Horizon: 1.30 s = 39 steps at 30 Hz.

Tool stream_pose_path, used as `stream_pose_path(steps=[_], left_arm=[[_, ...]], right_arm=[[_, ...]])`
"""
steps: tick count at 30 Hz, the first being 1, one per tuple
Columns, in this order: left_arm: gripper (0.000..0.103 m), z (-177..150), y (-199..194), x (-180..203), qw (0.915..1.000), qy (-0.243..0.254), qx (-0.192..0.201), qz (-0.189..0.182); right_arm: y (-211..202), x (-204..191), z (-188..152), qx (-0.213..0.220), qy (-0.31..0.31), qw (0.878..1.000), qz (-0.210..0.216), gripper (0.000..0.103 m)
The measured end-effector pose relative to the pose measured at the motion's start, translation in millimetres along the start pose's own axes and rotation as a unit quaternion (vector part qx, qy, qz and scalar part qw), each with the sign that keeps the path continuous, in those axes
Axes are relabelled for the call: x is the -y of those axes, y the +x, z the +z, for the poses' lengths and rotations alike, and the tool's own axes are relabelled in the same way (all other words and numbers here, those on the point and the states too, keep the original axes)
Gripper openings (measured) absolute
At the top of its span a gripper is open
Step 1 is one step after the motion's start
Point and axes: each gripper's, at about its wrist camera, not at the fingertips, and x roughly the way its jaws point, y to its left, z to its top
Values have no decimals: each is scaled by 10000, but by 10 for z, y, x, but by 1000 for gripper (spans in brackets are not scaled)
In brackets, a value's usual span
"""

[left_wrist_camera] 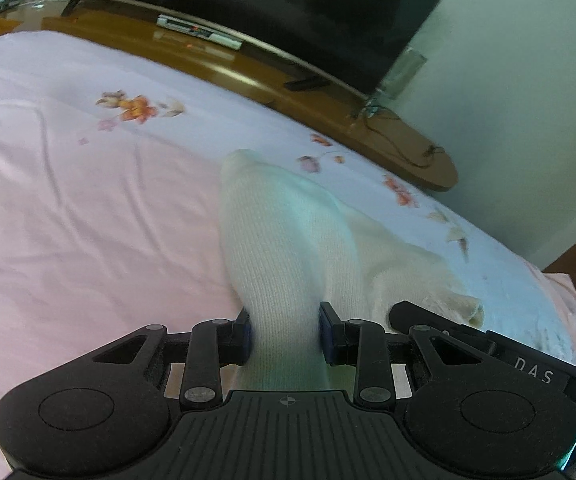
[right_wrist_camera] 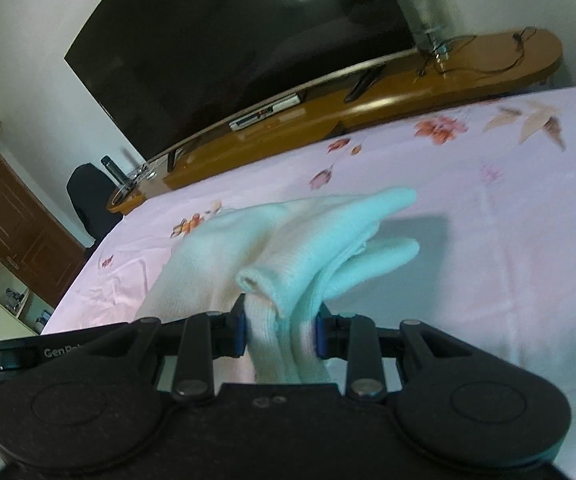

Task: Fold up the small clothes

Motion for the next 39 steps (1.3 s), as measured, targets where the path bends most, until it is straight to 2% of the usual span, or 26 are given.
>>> stream_pose_path(steps=[7,11,17,22,25,28,30,32,34,38,39], left_arm=[[32,-15,157,-319,9999,-35,-108,31],[45,-66,218,-366,9998,109,-139,77],[47,-57,56,-376,9992,292,-165,214],[47,-138,-193,-389,9986,450,-130,258],[47,-223,-269,-431,9984,473,-117,283],[47,-293,-290,-472,9986,432,-74,291],[47,-331,-284,-487,9990,350,-54,259],[47,-362,-238,-480,9988,372,-99,287],[47,-399,-186,-472,9985,405,-97,349],[47,-439,-143,-476,9985,376,-47,390],[47,-452,-141,-461,9983,425,-32,406]], right_arm=[[249,-109,-124,-91,-46,9999,11,30],[288,36,-216,-208,224,9995,-107,31],[249,207,-218,-428,672,9968,29,42],[184,309,-107,-293,911,9954,-4,57],[261,440,-33,-294,1291,9912,45,58],[430,471,23,-402,1314,9905,32,58],[507,468,51,-346,1255,9915,-48,55],[533,423,72,-218,1047,9942,-120,42],[531,322,106,-67,629,9979,-131,34],[382,129,116,526,-266,9982,-62,27],[341,117,101,741,-502,9957,-219,15]])
